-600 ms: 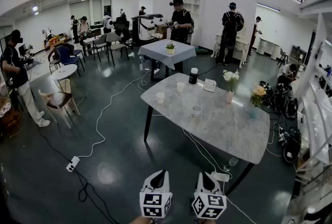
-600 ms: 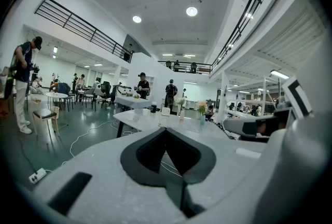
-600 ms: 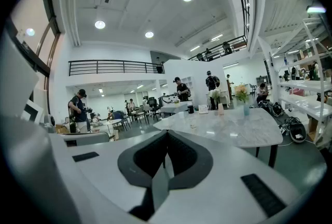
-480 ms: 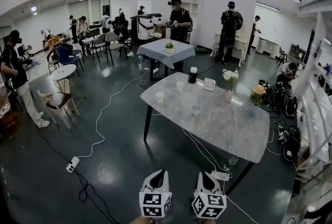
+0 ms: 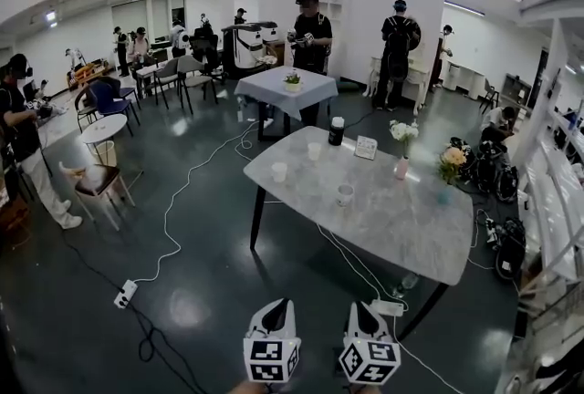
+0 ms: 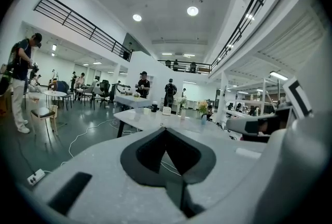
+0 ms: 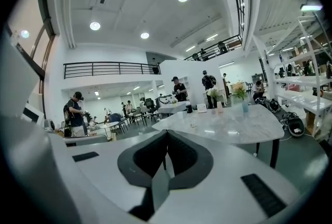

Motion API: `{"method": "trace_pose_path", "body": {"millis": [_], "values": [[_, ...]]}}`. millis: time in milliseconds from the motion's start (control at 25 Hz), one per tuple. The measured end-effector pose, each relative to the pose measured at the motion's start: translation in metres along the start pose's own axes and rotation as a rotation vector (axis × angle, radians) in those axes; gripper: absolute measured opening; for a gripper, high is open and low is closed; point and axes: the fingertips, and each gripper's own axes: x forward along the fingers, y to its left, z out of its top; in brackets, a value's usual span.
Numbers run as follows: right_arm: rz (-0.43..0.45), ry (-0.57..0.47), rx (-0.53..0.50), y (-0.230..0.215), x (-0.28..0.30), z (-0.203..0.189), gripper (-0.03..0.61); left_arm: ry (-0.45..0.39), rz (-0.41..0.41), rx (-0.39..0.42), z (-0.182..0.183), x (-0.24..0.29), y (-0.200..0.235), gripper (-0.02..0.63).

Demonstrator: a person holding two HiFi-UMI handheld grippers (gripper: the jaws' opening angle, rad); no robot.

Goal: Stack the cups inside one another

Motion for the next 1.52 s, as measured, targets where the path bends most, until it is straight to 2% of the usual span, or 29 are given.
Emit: {"method": "trace_pose_path", "body": {"millis": [320, 760, 960, 1160, 1520], "values": [[-0.042, -0.003, 0.006, 0.011, 0.015, -0.003, 0.006, 0.009, -0.007, 0.015, 0.001, 0.006, 0.032, -0.002], [-0.064, 0.030, 0.036, 0.011, 0.036, -0.012, 0.006, 0.032, -0.010, 0.019, -0.007, 0.021, 0.049, -0.002], [-0.038, 0.027, 0.027, 0.012, 0.061, -0.006, 0.006, 0.027, 0.006, 0.016, -0.003, 0.043, 0.057, -0.002], [-0.030, 0.012, 0.031, 0.000, 0.087, 0.006, 0.006, 0.005, 0.009, 0.032, 0.009, 0.069, 0.058, -0.002], [-0.015, 0.028, 0.053, -0.028, 0.147, 0.017, 0.006, 0.019, 0.034, 0.037, 0.017, 0.130, 0.066, -0.002]]}}
